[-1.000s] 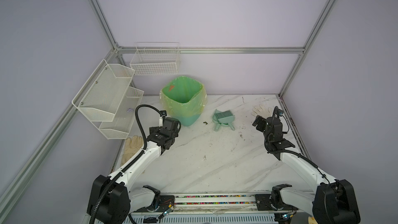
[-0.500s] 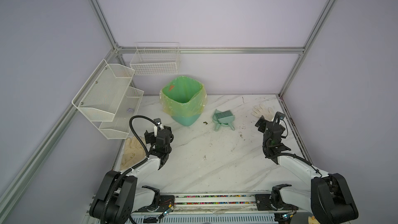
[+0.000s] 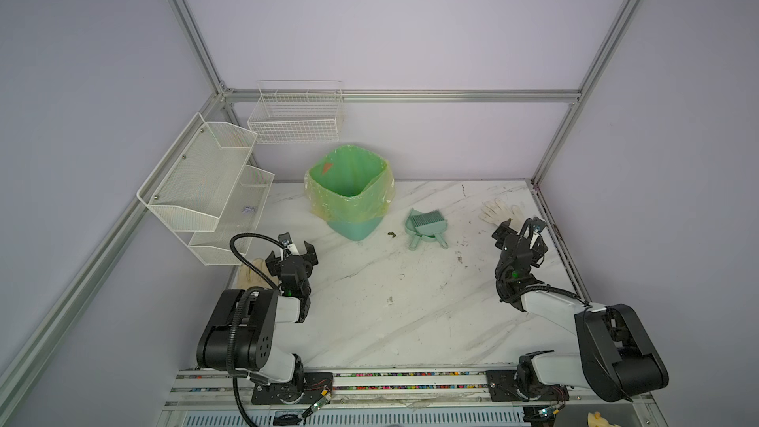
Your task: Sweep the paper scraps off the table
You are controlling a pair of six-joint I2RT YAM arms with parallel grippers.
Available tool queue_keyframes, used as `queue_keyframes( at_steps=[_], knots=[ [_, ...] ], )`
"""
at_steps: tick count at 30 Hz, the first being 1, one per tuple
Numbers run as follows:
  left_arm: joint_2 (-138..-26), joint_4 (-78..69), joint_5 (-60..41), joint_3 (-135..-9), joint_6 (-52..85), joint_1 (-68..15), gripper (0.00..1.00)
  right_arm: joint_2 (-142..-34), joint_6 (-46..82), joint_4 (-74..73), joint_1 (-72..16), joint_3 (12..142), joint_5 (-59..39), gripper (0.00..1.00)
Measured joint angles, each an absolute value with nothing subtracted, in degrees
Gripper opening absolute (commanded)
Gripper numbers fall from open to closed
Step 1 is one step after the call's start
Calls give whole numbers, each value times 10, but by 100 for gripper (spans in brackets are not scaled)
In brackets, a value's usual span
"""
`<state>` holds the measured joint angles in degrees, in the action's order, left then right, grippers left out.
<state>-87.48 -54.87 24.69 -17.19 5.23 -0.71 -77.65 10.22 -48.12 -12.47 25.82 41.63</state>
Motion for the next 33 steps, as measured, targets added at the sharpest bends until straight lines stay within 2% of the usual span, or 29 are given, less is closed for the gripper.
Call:
queue_keyframes(
  at_steps=[16, 22, 26, 29, 33],
  knots=[
    [-904, -543, 190, -174, 32, -8, 100, -973, 30, -794, -125, 198, 413, 97],
    [-905, -543, 188, -174, 32, -8, 100, -978, 25, -819, -125, 197, 401, 97],
    [-904, -543, 187, -174, 32, -8, 100, -983, 8, -826, -125, 199, 351, 97],
    [-904, -543, 186, -174, 32, -8, 100, -1025, -17, -861, -125, 211, 314, 97],
    [-904, -543, 186, -174, 32, -8, 100, -1038, -19, -834, -115, 230, 278, 97]
  ],
)
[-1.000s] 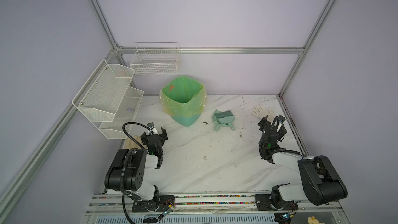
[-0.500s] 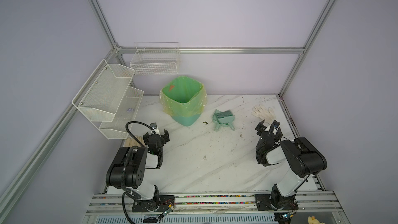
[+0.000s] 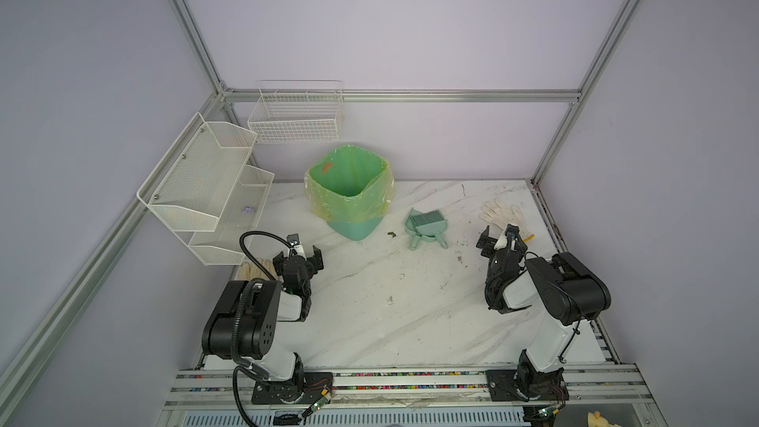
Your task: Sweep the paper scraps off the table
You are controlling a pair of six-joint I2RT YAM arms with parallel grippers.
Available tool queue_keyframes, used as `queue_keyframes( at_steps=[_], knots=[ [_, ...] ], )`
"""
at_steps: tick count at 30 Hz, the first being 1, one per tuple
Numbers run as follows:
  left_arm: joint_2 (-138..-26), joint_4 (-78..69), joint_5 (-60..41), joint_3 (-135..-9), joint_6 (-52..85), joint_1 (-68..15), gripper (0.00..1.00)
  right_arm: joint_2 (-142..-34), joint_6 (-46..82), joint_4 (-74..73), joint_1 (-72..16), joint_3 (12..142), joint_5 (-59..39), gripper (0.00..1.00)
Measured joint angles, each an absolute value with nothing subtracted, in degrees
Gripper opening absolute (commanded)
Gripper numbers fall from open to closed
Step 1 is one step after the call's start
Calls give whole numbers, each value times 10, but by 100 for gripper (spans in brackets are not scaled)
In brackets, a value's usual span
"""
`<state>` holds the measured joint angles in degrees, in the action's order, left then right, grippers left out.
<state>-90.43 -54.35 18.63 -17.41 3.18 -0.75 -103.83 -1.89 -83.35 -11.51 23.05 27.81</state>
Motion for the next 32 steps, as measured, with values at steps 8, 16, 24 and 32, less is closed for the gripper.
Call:
queue_keyframes(
  at_steps=[8, 16, 24, 32],
  knots=[
    [-905, -543, 186, -174, 32, -8, 100, -1034, -7, -803, -77, 254, 240, 97],
    [-904, -543, 186, -174, 32, -8, 100, -1034, -7, -802, -78, 254, 231, 97],
    [-904, -543, 186, -174, 32, -8, 100, -1034, -7, -801, -78, 254, 231, 97],
    [-904, -543, 186, -174, 32, -8, 100, -1034, -8, -797, -79, 254, 220, 97]
  ],
)
